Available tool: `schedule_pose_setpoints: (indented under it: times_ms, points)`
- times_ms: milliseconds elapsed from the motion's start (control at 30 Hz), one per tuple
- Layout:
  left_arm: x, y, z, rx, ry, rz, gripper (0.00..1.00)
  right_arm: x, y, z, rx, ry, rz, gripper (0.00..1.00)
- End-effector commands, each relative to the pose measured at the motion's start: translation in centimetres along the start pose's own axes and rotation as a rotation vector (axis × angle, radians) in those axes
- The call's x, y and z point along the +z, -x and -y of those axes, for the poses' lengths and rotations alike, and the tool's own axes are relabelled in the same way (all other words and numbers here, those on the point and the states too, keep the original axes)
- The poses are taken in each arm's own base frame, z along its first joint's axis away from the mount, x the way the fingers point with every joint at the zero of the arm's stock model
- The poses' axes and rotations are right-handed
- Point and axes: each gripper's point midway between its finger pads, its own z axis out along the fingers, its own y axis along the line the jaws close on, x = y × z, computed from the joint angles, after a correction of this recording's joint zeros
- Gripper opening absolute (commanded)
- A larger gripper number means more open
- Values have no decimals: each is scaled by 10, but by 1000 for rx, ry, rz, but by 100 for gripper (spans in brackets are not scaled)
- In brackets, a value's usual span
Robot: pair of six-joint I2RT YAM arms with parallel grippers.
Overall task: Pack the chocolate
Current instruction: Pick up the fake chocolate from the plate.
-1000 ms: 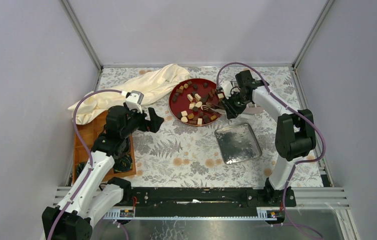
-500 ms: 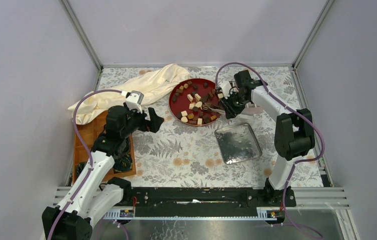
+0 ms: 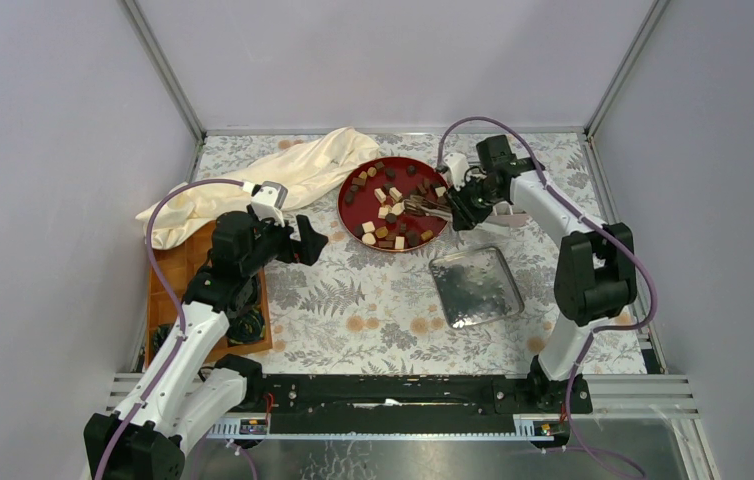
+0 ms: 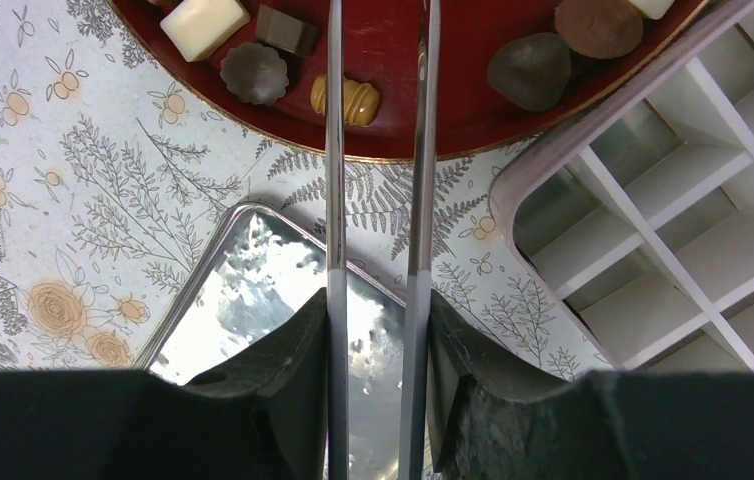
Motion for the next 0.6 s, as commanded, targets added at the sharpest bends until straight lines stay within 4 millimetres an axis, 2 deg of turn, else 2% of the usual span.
schedule_pose_setpoints:
  times_ms: [0, 267, 400, 567]
  points:
    - [-4, 10, 6, 14, -18, 32, 99, -36, 30, 6, 1, -19, 153, 3]
    - [-4, 10, 6, 12, -21, 31, 99, -74, 25, 38, 96, -67, 258, 2]
    - [-4, 11, 7, 11, -24, 33, 99, -92, 15, 70, 169, -182, 293, 3]
    - [-4, 11, 8, 10, -30, 34, 99, -99, -9, 110, 260, -328, 271, 3]
